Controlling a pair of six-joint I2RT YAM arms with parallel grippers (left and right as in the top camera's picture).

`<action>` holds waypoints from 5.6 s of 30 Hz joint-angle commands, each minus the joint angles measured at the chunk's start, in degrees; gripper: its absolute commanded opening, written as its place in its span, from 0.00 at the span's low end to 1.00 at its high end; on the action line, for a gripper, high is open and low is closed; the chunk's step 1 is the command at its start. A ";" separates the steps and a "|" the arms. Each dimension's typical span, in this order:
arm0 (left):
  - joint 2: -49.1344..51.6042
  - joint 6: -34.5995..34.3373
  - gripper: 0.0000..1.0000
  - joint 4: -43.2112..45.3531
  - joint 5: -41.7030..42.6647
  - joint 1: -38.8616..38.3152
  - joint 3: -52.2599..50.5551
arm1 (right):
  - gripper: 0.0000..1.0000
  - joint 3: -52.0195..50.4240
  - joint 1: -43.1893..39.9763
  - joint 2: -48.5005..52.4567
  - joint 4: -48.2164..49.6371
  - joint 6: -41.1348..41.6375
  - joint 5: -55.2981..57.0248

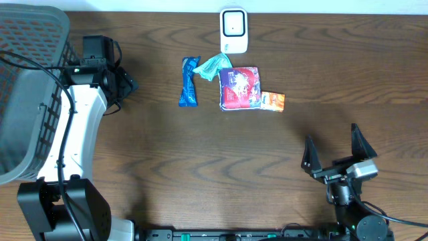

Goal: Scan the item barcode
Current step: 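Retract the left arm and reach the right gripper toward the pink pack, then grasp the pink pack with the right gripper and move it right, then set the pink pack down at the right and reach toward the orange box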

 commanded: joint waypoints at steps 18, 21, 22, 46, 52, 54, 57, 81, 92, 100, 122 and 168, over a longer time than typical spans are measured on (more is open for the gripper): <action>0.22 -0.70 0.98 -0.17 -0.90 0.13 0.00 | 0.99 51.52 -0.50 64.22 -41.97 -4.98 -7.65; 0.22 -0.70 0.98 -0.17 -0.90 0.13 0.00 | 0.99 56.50 -0.50 72.70 -42.25 -5.90 -18.34; 0.22 -0.70 0.98 -0.17 -0.90 0.13 0.00 | 0.99 57.79 -0.50 74.90 -41.33 -7.85 -21.44; 0.22 -0.70 0.98 -0.17 -0.90 0.13 0.00 | 0.99 83.41 5.01 102.82 -51.30 -0.81 -22.29; 0.22 -0.70 0.98 -0.17 -0.87 0.13 0.00 | 0.90 83.41 6.43 109.92 -48.94 9.35 -14.49; 0.22 -0.70 0.98 -0.17 -0.90 0.13 0.00 | 0.86 83.41 6.43 112.45 -48.17 9.35 -15.56; 0.22 -0.70 0.98 -0.17 -0.90 0.13 0.00 | 0.74 83.41 6.56 115.78 -47.39 9.40 -17.18; 0.22 -0.70 0.98 -0.17 -0.90 0.13 0.00 | 0.01 84.70 9.29 122.44 -46.27 9.14 -16.79; 0.22 -0.70 0.98 -0.17 -0.90 0.13 0.00 | 0.01 86.42 8.02 108.43 -48.26 3.06 3.15; 0.22 -0.70 0.98 -0.15 -0.90 0.13 0.00 | 0.01 86.42 7.85 103.62 -50.69 1.84 49.33; 0.22 -0.70 0.98 -0.17 -0.90 0.13 0.00 | 0.14 86.18 4.02 119.01 -52.92 -6.78 67.47; 0.22 -0.70 0.98 -0.17 -0.87 0.13 0.00 | 0.78 89.85 13.09 117.90 -70.16 -7.96 19.30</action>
